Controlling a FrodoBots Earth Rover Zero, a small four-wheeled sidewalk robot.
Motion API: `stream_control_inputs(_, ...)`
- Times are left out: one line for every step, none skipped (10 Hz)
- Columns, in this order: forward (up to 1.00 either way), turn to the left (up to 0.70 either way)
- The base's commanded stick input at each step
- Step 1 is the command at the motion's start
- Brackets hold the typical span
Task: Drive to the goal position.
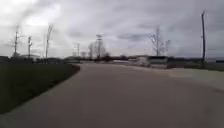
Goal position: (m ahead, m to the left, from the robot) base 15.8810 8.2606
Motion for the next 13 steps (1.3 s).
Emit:
stream_control_inputs(1.00,0.00)
stream_control_inputs(1.00,0.00)
stream_control_inputs(1.00,0.00)
stream_control_inputs(1.00,0.00)
stream_control_inputs(1.00,0.00)
stream_control_inputs(1.00,0.00)
stream_control_inputs(1.00,0.02)
stream_control_inputs(1.00,0.02)
stream_control_inputs(1.00,0.01)
stream_control_inputs(1.00,0.01)
stream_control_inputs(1.00,0.00)
stream_control_inputs(1.00,0.00)
stream_control_inputs(1.00,0.00)
